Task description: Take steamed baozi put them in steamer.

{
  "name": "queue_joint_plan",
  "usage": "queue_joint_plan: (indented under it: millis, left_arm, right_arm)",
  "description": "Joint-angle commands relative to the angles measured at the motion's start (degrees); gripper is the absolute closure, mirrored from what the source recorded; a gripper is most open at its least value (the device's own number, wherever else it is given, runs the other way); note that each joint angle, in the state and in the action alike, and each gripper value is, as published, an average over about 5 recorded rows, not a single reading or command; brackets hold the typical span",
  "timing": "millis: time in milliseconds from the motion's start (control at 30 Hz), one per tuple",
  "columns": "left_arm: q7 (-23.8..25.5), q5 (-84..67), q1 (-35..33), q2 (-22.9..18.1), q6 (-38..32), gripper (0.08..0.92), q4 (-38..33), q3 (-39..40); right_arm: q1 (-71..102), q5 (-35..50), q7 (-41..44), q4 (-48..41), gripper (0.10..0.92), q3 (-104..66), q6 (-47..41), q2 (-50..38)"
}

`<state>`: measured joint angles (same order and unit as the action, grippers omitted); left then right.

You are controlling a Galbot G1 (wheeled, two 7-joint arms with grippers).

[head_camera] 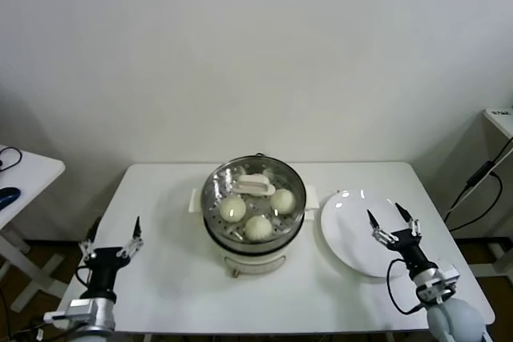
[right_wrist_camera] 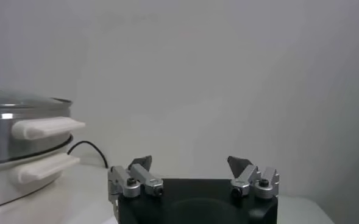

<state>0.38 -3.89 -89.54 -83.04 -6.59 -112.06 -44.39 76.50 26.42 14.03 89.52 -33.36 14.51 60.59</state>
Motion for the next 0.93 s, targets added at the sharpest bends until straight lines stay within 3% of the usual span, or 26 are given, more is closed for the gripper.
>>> queue_joint_plan:
  millis: [33,933]
  left_arm:
    - [0.7,-6.4,-0.5,-1.0,-2.7,0.177,3.1,-2.6]
    - [0.8,-6.1,-0.5,-0.1,-2.6,0.177,4.5,-0.2]
  right_arm:
    - [2.4,4.5,-0.6,1.3,0.203,0.0,0.2,-1.9]
    - [0.7,7.2,1.6,-0.7,0.203,1.9,1.2,-4.6]
